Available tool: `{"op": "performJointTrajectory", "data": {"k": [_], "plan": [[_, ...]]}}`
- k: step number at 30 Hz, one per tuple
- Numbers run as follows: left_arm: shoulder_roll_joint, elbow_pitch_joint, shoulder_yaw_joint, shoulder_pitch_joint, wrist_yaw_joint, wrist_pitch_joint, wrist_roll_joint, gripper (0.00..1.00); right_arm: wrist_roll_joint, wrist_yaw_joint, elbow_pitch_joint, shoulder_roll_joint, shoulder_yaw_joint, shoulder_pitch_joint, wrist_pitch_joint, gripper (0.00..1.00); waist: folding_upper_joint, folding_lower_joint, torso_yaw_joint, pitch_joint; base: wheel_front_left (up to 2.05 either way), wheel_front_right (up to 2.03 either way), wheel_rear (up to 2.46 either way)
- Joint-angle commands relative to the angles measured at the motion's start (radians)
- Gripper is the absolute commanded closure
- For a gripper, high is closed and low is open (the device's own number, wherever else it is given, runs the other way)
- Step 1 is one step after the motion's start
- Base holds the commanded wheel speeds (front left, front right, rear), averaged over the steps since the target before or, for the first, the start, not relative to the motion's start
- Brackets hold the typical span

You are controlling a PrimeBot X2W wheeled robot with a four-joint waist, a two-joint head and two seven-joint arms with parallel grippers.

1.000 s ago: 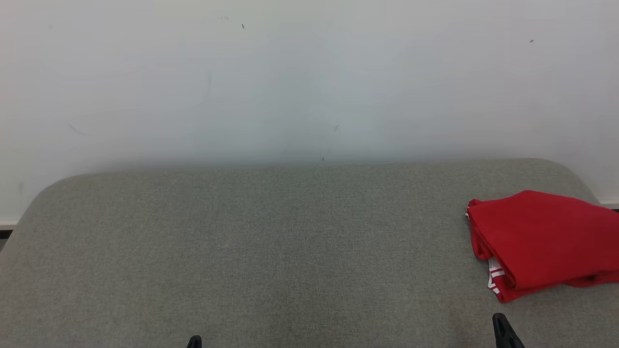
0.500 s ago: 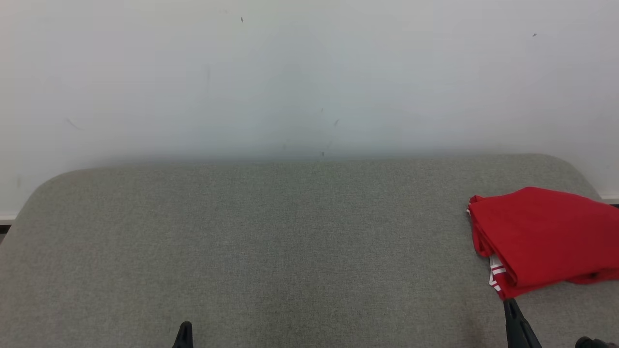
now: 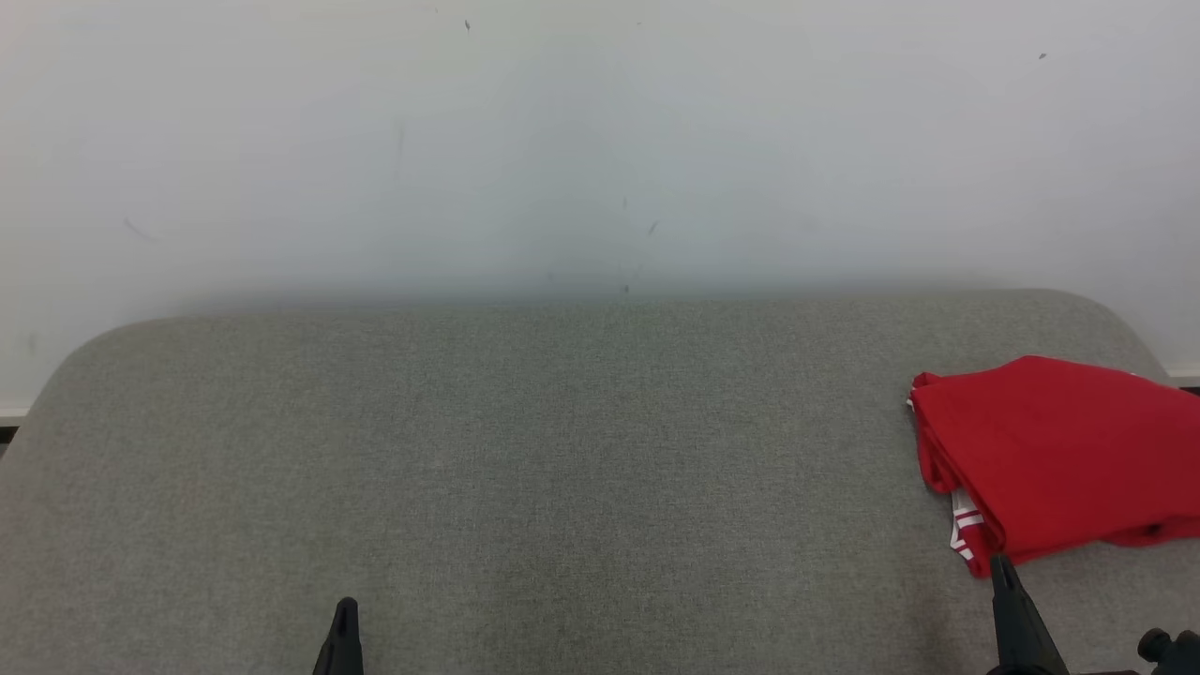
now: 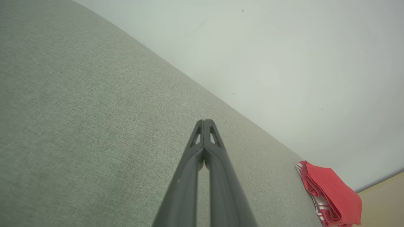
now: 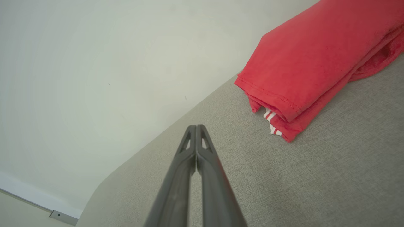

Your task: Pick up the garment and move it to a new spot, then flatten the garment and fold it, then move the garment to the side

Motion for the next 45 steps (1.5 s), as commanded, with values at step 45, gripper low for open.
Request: {"op": "performJointTrajectory", "data": {"k": [45], "plan": [[-0.001,0.063,0.058,-0.159,-0.039,0.097,-0.551,1.00,0.507,0.001,0.098,0.027,-0.109,-0.178,0.174,1.00,0.0000,-0.0001,0.001,0.049,0.00,0.00,0.00]]}}
